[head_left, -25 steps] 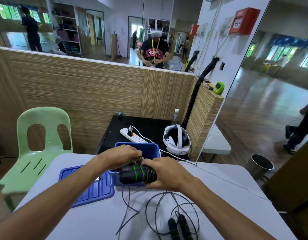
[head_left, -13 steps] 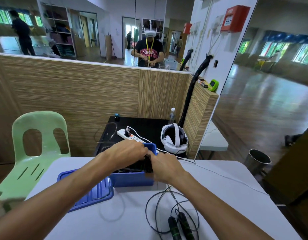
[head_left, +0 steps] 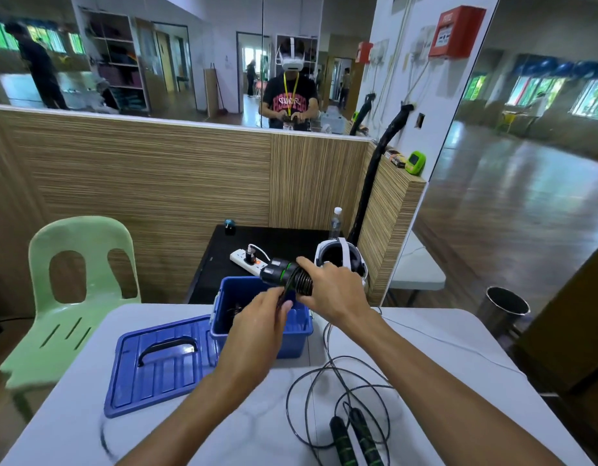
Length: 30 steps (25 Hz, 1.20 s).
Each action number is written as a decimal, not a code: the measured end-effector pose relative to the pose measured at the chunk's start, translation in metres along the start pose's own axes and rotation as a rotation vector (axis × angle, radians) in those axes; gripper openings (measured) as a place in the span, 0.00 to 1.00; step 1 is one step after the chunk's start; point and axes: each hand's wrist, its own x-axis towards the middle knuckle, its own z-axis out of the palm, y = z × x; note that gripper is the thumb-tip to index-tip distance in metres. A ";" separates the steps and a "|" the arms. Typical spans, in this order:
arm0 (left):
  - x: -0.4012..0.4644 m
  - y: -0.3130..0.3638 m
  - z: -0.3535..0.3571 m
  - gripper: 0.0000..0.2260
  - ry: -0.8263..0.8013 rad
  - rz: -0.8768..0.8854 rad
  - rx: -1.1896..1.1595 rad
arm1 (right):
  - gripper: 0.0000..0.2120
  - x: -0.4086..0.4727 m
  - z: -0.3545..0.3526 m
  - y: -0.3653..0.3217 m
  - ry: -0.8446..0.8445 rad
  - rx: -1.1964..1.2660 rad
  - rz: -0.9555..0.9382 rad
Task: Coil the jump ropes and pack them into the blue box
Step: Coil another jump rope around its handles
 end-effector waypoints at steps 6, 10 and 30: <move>0.017 0.006 -0.001 0.18 -0.208 -0.443 -0.794 | 0.30 -0.003 0.006 -0.005 0.028 -0.042 -0.043; 0.019 0.011 0.008 0.18 -0.073 -0.308 -0.501 | 0.26 -0.002 0.007 -0.009 -0.012 -0.051 -0.001; -0.016 -0.055 0.046 0.15 -0.206 -0.344 -0.640 | 0.23 -0.004 -0.018 -0.005 -0.122 0.229 -0.040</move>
